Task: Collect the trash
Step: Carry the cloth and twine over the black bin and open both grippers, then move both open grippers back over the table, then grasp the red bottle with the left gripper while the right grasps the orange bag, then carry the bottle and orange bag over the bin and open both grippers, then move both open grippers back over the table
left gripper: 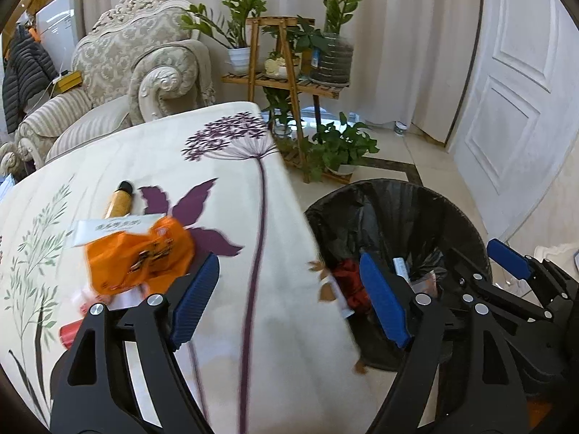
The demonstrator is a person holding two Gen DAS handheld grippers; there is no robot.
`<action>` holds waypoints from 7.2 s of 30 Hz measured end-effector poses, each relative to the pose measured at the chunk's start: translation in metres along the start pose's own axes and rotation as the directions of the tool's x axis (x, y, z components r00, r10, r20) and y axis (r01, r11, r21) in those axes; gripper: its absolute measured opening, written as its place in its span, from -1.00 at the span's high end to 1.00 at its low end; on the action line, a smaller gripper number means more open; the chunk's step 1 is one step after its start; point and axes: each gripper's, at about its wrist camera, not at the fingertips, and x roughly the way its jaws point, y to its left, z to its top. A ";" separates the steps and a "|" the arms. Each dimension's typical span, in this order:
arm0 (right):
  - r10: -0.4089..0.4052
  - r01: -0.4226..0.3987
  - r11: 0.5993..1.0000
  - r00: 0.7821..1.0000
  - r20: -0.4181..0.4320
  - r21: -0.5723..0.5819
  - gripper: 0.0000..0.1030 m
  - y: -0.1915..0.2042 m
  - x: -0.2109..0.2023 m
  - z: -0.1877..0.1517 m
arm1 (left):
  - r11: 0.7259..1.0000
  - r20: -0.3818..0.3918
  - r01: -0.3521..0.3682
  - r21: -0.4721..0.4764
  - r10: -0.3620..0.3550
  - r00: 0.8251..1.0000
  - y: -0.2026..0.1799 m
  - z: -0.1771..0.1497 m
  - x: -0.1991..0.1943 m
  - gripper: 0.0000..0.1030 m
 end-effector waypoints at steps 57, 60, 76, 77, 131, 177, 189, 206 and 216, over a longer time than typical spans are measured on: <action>0.198 -0.201 0.971 0.980 -0.038 -0.132 -0.15 0.105 -0.029 -0.024 | 0.990 -0.132 0.008 -0.143 -0.027 0.991 0.120 -0.064 -0.029 -0.16; 0.204 -0.206 0.970 0.979 -0.032 -0.126 -0.15 0.103 -0.033 -0.026 | 0.989 -0.128 -0.015 -0.144 -0.003 0.992 0.119 -0.064 -0.030 -0.17; 0.208 -0.210 0.966 0.978 -0.030 -0.148 -0.15 0.112 -0.039 -0.029 | 0.994 -0.099 -0.035 -0.108 0.024 0.995 0.121 -0.058 -0.023 0.55; 0.207 -0.210 0.966 0.978 -0.031 -0.152 -0.15 0.114 -0.040 -0.029 | 0.993 -0.098 -0.030 -0.112 0.019 0.995 0.122 -0.059 -0.025 0.55; 0.221 -0.221 0.928 0.975 -0.034 -0.300 0.27 0.213 -0.030 -0.004 | 0.939 -0.051 -0.198 -0.282 0.191 0.980 0.228 -0.072 -0.051 0.55; 0.003 -0.004 1.000 0.999 0.045 0.008 0.27 -0.017 -0.023 -0.003 | 0.998 0.001 0.059 0.028 -0.059 0.998 -0.033 -0.016 -0.008 0.55; -0.019 0.017 0.999 0.999 0.045 0.034 0.07 -0.033 -0.007 0.004 | 0.997 -0.022 0.056 0.056 -0.055 0.998 -0.055 -0.003 0.015 0.51; -0.032 0.031 0.998 0.999 0.031 0.046 -0.05 -0.031 -0.005 0.000 | 0.998 -0.018 0.060 0.029 -0.059 0.998 -0.048 -0.002 0.013 -0.15; -0.016 0.015 0.999 0.999 0.035 0.035 -0.10 -0.017 -0.010 0.001 | 0.999 -0.012 0.046 0.009 -0.046 0.999 -0.032 -0.005 0.006 -0.17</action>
